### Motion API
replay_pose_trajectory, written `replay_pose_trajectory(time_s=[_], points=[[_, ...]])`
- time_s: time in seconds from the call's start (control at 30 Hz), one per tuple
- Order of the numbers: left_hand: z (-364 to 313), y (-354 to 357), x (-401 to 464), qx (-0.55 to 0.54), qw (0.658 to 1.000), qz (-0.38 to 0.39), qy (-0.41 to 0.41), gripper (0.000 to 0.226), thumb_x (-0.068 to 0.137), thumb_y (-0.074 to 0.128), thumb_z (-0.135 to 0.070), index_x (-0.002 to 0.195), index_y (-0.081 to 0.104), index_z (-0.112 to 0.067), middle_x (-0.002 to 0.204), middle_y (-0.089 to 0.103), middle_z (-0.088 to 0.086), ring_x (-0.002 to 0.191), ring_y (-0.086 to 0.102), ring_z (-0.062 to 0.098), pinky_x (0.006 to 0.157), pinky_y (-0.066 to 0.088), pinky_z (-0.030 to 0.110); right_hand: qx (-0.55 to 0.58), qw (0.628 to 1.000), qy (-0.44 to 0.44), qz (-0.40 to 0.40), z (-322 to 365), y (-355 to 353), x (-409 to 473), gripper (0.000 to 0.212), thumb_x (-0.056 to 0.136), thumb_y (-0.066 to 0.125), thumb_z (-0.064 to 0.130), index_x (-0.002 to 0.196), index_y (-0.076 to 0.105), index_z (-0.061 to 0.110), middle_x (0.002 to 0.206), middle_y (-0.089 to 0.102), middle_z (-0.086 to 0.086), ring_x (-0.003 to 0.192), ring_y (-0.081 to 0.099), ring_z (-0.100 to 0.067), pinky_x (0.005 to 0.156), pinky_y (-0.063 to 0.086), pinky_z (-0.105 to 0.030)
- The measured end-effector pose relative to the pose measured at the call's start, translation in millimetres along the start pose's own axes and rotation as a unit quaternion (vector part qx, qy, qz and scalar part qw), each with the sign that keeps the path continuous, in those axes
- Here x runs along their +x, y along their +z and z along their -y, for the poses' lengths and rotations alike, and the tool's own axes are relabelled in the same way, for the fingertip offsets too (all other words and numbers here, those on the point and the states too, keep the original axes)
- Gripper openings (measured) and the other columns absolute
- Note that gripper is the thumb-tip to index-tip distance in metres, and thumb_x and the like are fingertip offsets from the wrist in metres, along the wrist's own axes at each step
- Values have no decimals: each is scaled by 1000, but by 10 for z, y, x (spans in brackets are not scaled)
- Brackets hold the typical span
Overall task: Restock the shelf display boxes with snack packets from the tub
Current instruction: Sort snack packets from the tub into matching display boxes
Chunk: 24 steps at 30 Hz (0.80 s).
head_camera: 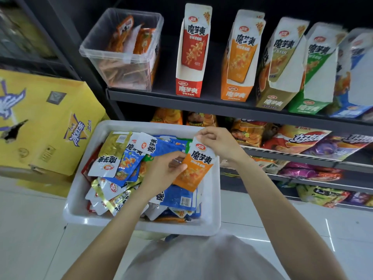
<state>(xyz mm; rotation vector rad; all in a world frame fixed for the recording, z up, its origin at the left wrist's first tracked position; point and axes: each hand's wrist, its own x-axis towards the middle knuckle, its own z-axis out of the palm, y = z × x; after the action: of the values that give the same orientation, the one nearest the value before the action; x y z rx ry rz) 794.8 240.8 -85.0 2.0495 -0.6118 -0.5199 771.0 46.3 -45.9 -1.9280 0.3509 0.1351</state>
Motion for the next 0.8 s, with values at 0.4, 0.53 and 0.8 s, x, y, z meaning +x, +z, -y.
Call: replay_pose_trajectory(time_s=[0.4, 0.53, 0.8], points=[[-1268, -374, 882, -54, 982, -30, 179, 30, 83, 68, -1, 91, 60, -28, 82, 62, -16, 73, 59, -7, 70, 46, 9, 144, 970, -108, -162, 612, -1078, -211, 11, 90, 63, 14, 100, 65, 17, 88, 71, 8, 73, 67, -5, 49, 50, -16], [-1674, -298, 1403, -60, 967, -86, 233, 22, 85, 68, -11, 102, 61, -22, 93, 64, -13, 88, 62, 2, 80, 51, 19, 134, 926, -187, -299, 815, -1496, -72, 10, 91, 62, 10, 89, 63, 20, 77, 68, 8, 71, 68, -6, 66, 55, -20], [-1544, -100, 2011, 137, 974, -108, 145, 56, 86, 67, -27, 136, 43, -20, 128, 51, 2, 103, 56, 11, 83, 48, 25, 7, 861, -222, -458, 828, -1960, 598, 5, 94, 59, 18, 93, 59, 13, 79, 61, 12, 74, 68, -3, 69, 59, -30]])
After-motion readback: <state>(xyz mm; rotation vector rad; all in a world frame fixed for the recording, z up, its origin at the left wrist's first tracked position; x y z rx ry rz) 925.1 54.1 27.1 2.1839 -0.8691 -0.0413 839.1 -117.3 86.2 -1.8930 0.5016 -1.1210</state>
